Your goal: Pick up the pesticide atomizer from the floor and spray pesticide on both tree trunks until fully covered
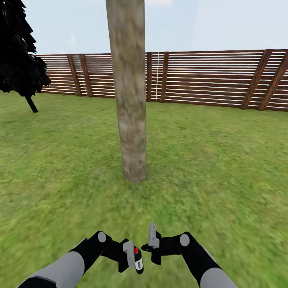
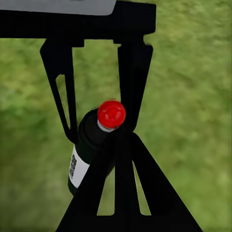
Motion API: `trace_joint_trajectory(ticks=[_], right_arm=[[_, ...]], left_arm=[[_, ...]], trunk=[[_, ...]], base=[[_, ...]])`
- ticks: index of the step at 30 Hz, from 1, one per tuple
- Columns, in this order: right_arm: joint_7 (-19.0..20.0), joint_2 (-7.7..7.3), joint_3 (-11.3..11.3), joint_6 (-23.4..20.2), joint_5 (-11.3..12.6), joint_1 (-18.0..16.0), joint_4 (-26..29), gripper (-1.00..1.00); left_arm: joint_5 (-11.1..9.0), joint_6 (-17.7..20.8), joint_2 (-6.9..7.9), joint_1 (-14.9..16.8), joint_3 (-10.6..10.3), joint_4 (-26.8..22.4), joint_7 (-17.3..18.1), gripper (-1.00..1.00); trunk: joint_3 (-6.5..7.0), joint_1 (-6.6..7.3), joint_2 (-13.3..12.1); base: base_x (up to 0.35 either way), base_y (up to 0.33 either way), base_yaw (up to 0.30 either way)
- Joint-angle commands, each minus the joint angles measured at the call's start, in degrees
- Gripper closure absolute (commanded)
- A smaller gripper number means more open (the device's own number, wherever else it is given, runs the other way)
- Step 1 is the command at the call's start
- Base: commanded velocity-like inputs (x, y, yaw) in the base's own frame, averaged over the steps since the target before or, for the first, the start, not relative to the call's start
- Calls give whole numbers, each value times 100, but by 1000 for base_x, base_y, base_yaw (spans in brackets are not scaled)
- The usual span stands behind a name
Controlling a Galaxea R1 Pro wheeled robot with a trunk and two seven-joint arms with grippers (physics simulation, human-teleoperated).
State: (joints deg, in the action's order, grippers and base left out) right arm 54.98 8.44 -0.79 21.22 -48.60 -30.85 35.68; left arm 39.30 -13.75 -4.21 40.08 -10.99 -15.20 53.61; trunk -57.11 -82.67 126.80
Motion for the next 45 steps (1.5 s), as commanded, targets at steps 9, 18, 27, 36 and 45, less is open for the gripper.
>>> trace_joint_trajectory(ticks=[9, 18, 27, 36, 45], right_arm=[[-3, 0, 1, 1, 0, 0, 0, 100], [-3, 0, 1, 2, 0, 0, 0, 100], [-5, 0, 0, 0, -2, 0, 0, 100], [-5, -1, 0, 3, -8, 0, 0, 100], [-5, -9, 0, 5, -9, 0, -9, 100]], left_arm=[[-1, -7, -53, 0, 1, 0, 0, 100], [-10, -14, -64, 0, 1, 0, 0, 100], [-25, -31, -71, 0, 4, 0, 0, 100], [-44, -40, -77, 0, 9, -8, 0, 100], [-54, -219, -127, 2, 17, 0, 0, 100]], trunk=[[0, 0, 0], [0, 0, 0], [0, 0, 0], [0, 0, 0], [0, 0, 0]], base=[[0, 0, 0], [0, 0, 0], [0, 0, 0], [0, 0, 0], [0, 0, 0]])
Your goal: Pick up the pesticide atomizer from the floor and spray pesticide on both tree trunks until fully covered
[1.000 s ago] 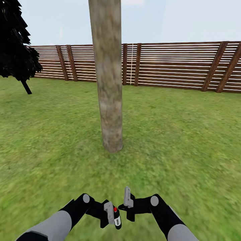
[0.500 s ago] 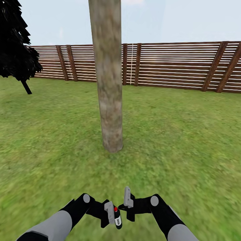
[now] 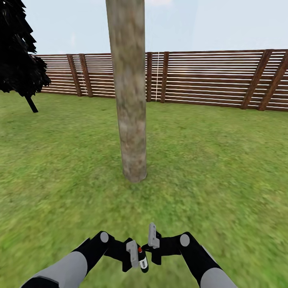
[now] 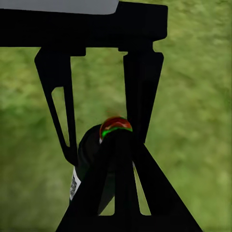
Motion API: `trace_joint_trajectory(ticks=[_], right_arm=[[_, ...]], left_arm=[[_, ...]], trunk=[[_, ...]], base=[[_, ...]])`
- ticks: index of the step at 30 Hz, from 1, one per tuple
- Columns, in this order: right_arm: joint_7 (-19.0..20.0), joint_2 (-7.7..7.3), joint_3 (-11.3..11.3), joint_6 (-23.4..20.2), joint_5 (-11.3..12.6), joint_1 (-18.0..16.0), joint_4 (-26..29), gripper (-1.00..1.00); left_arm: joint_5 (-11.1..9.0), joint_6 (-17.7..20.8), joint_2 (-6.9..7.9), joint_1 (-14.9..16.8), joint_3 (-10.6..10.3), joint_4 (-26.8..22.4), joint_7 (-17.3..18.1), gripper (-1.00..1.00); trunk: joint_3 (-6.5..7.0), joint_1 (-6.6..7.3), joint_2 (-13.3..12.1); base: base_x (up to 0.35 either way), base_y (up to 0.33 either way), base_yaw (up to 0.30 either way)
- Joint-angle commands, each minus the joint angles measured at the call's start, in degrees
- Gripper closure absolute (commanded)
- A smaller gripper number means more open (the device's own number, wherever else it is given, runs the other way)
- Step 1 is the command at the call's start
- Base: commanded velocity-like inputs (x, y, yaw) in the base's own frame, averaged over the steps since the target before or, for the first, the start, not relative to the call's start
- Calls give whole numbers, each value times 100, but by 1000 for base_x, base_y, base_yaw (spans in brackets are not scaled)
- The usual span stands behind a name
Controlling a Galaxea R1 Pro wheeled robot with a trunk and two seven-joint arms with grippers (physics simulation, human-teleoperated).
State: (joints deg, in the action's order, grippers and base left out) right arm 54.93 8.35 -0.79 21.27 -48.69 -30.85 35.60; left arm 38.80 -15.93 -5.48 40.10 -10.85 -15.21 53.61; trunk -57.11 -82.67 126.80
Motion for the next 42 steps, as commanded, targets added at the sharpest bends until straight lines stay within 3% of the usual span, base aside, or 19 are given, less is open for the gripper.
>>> trace_joint_trajectory(ticks=[1, 13, 15, 22, 23, 27, 28, 30, 32, 33, 34, 36, 37, 39, 42], right_arm=[[0, 0, 0, -1, 0, 0, 0, 100], [0, 0, 0, 0, 0, 0, 0, 100], [0, 0, 0, 0, 0, 0, 2, 100], [7, -3, 0, -2, 0, 0, 0, 100], [8, -12, 0, -1, 0, 0, -3, -100], [-22, -49, -18, -1, -8, 0, -24, -100], [-31, -73, -24, -1, -8, 0, -25, -100], [-160, -367, -41, 10, -5, 12, -52, -100], [-740, -771, -57, 18, 28, 28, -321, -100], [-1031, -872, -65, 18, 37, 31, -489, -100], [-1597, -970, -139, 18, 49, 33, -824, -100], [-2956, -1045, -583, 19, 58, 35, -1582, -100], [-3718, -1059, -889, 23, 60, 35, -1967, -100], [-4874, -1068, -1309, 25, 64, 35, -2533, -100], [-6479, -1058, -2061, 26, 207, 35, -2923, -100]], left_arm=[[-4, -5, 1, 0, 3, 0, 0, 100], [61, 14, 59, 6, -32, 4, -3, 100], [76, 25, 250, 7, -37, 7, -7, 100], [87, 32, 1162, -1, -49, 9, -9, 100], [90, 35, 1309, -1, -49, 9, -12, 100], [74, 65, 1879, 3, -14, 0, -70, 100], [66, 74, 1959, 1, -4, 3, -101, 100], [-29, 97, 2164, -1, 90, 13, -442, 100], [-353, 121, 2264, -2, 475, 159, -1094, 100], [-481, 129, 2263, -2, 652, 257, -1335, 100], [-670, 176, 2249, -2, 933, 405, -1720, 100], [-924, 531, 2181, -2, 1327, 553, -2347, 100], [-1023, 917, 2090, -2, 1463, 577, -2548, 100], [-1207, 1754, 1906, -2, 1669, 587, -2769, 100], [-1550, 3203, 1613, 22, 1903, 518, -3277, 100]], trunk=[[0, 0, 0], [0, 0, 0], [0, 0, 0], [0, 0, 0], [0, 0, 0], [0, 0, 0], [0, 0, 0], [0, 0, 0], [0, 0, 0], [0, 0, 0], [0, 0, 0], [0, 0, 0], [0, 0, 0], [0, 0, 0], [0, 0, 0]], base=[[0, 0, 0], [0, 0, 0], [0, 0, 0], [0, 0, 0], [0, 0, 0], [0, 0, 0], [0, 0, 0], [0, 0, 0], [0, 0, 0], [0, 0, 0], [0, 0, 0], [0, 0, 0], [0, 0, 0], [0, 0, 0], [0, 0, 0]])
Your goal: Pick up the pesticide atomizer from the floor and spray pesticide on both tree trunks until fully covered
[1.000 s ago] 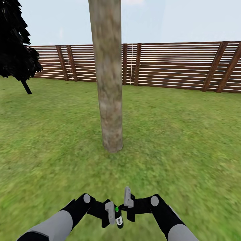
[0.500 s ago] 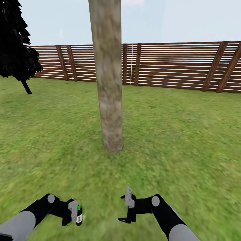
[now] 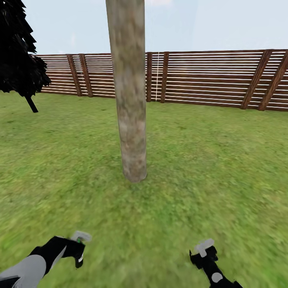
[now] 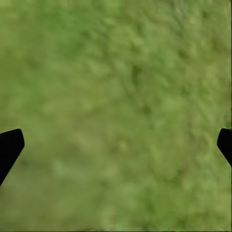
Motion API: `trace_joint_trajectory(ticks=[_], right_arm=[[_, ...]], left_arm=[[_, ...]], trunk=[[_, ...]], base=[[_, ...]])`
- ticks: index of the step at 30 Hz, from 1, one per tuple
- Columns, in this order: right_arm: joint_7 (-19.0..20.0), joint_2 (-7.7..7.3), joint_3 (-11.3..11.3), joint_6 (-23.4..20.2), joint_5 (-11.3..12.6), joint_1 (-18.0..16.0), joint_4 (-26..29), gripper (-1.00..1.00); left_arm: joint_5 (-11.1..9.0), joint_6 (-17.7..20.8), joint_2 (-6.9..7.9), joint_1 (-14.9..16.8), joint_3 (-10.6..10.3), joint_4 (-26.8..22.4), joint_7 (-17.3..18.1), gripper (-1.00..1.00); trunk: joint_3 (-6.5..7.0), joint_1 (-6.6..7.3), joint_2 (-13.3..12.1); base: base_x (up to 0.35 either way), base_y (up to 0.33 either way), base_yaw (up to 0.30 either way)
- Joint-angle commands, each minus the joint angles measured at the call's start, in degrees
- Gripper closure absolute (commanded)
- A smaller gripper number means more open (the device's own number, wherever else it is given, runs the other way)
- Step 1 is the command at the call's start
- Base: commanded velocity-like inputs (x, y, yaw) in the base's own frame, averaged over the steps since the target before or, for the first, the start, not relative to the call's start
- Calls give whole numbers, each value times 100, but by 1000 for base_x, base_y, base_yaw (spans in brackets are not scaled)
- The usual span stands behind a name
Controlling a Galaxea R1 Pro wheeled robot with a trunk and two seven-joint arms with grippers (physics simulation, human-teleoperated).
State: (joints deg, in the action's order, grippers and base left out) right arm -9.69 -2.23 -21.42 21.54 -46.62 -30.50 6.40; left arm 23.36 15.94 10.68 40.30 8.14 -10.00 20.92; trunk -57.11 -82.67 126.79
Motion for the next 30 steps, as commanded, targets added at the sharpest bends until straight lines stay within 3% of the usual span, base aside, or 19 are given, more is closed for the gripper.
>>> trace_joint_trajectory(ticks=[1, 3, 4, 7, 9, 12, 14, 30], right_arm=[[-243, -5, -201, 1, 107, 2, -27, -100], [-550, -30, -624, 5, 487, 7, -51, -100], [-589, -48, -684, 6, 590, 7, -54, -100], [-653, -99, -783, 8, 878, 47, -59, -100], [-658, -150, -793, 15, 935, 72, -56, -100], [-657, -171, -795, 17, 962, 85, -75, -100], [-657, -156, -794, 17, 966, 87, -157, -100], [-675, -199, -801, 17, 961, 187, -438, -100]], left_arm=[[-81, 277, -55, 19, 25, -12, -93, 100], [-335, 890, -185, 62, 61, -61, -196, 100], [-400, 1014, -262, 69, 63, -115, -210, 100], [-466, 1608, -737, 80, 17, -811, -249, 100], [-489, 2184, -832, 55, 23, -1528, -249, 100], [-503, 2475, -860, 1, 30, -2243, -254, 100], [-510, 2523, -874, -9, 24, -2429, -261, 100], [-510, 2527, -954, -14, 36, -2525, -264, 100]], trunk=[[0, 0, 0], [0, 0, 0], [0, 0, 0], [0, 0, 0], [0, 0, 0], [0, 0, 0], [0, 0, 0], [0, 0, 0]], base=[[0, 0, 0], [0, 0, 0], [0, 0, 0], [0, 0, 0], [126, -20, 0], [255, -64, 0], [293, -103, 0], [292, -153, 0]])
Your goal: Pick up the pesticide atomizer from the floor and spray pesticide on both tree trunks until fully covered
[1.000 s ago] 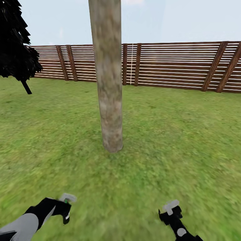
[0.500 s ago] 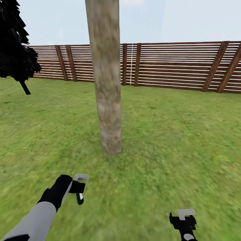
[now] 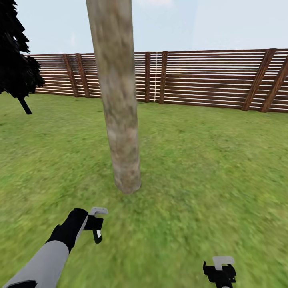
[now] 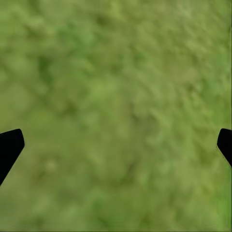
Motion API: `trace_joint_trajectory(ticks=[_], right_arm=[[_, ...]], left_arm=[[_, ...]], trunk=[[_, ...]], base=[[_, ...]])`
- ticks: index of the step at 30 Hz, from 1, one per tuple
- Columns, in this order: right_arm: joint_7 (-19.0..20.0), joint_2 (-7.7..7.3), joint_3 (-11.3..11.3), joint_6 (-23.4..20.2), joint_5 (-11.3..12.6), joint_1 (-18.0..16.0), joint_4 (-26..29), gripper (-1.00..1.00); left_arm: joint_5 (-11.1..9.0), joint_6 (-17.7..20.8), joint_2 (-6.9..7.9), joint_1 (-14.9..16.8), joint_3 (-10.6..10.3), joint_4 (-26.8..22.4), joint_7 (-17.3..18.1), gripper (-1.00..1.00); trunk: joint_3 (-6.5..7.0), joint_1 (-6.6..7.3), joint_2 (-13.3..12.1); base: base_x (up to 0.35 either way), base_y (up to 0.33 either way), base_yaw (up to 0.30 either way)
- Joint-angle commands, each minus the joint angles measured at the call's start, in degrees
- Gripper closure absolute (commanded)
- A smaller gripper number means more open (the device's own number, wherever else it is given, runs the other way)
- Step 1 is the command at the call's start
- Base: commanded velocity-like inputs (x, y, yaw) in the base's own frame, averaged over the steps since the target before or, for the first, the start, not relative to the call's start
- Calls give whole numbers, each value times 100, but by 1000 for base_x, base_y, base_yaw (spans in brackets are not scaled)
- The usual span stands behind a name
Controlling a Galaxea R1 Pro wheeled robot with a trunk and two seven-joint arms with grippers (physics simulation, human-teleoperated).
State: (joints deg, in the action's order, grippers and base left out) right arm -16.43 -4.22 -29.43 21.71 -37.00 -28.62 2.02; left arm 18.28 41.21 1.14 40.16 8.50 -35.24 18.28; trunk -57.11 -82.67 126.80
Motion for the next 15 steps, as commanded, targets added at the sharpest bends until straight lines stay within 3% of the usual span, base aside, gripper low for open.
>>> trace_joint_trajectory(ticks=[1, 15], right_arm=[[0, 0, -1, 0, 0, 1, 0, -100], [0, 0, -1, 0, 0, 15, 6, -100]], left_arm=[[-3, -1, 0, 0, 1, 0, -1, 100], [-7, -6, 1, 0, 10, 8, 0, 100]], trunk=[[0, 0, 0], [0, 0, 0]], base=[[239, -237, 0], [205, -260, 0]])
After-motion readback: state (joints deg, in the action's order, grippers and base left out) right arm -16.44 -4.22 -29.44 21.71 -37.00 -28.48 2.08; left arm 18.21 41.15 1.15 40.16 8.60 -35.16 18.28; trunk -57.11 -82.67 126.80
